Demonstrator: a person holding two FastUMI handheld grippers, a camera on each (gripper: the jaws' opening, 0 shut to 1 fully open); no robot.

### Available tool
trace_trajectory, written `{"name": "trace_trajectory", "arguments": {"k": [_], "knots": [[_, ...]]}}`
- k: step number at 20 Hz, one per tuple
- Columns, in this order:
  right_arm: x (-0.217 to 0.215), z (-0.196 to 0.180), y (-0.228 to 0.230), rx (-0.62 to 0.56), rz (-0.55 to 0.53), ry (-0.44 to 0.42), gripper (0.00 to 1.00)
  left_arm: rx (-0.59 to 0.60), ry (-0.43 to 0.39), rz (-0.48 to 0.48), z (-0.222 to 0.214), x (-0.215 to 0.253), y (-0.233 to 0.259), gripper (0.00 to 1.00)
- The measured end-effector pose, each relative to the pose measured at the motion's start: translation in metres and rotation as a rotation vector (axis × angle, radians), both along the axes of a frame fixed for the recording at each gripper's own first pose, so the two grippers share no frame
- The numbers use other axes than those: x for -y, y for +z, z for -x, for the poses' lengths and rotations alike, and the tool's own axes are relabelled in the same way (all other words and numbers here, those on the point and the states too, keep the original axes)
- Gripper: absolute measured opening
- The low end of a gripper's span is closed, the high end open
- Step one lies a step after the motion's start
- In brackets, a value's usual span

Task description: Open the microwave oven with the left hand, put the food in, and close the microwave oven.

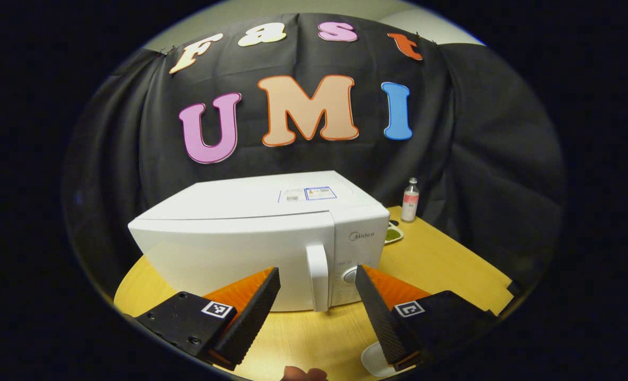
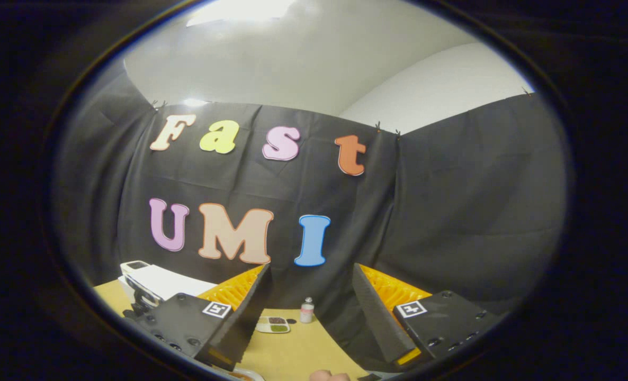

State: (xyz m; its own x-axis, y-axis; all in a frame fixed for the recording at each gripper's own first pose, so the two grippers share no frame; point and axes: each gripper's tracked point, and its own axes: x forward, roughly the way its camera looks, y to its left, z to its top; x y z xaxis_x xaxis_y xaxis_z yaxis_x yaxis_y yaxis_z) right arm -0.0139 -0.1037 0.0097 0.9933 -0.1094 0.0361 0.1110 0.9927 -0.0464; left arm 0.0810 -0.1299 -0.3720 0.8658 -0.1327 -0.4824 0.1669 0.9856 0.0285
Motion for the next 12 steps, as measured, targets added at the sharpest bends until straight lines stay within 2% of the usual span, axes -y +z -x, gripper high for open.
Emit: {"name": "trace_trajectory", "arguments": {"k": [5,12], "knots": [[0.010,0.004,0.003,0.009,0.002,-0.017,0.96,-0.096,0.018,-0.001,-0.015,0.001,-0.038,0.95],[0.016,0.007,-0.003,-0.001,0.003,-0.029,0.96,-0.140,0.038,0.001,-0.028,0.004,-0.057,0.94]]}}
